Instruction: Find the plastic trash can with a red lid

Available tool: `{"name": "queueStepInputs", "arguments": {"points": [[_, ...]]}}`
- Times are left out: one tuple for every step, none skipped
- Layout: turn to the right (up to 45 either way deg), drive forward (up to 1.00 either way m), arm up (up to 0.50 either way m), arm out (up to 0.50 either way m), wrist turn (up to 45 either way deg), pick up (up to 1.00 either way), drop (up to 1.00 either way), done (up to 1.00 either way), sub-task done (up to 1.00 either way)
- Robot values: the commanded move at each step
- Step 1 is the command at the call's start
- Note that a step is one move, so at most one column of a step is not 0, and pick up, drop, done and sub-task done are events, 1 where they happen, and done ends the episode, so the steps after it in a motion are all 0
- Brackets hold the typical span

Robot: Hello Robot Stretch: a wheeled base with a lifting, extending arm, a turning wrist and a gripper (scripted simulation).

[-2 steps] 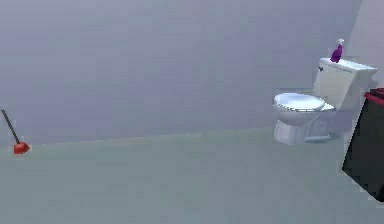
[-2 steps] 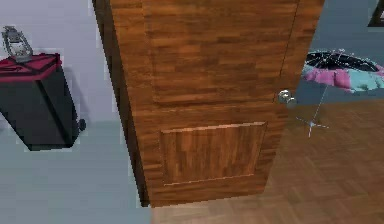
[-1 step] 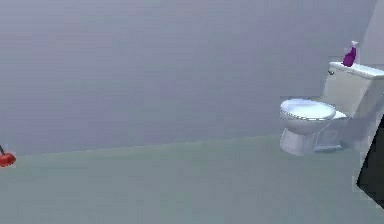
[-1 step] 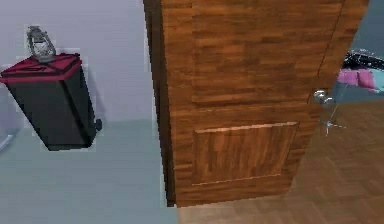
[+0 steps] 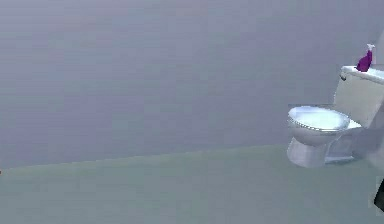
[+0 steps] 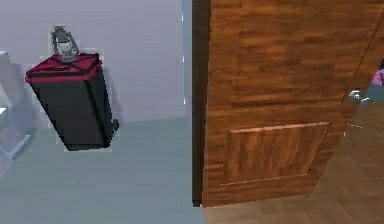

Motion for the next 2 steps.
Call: {"name": "queueStepInputs", "arguments": {"points": [[45.0, 0.00, 0.00, 0.00, 0.0, 0.00, 0.00, 0.00, 0.00], [15.0, 0.00, 0.00, 0.00, 0.0, 0.00, 0.00, 0.00, 0.00]]}}
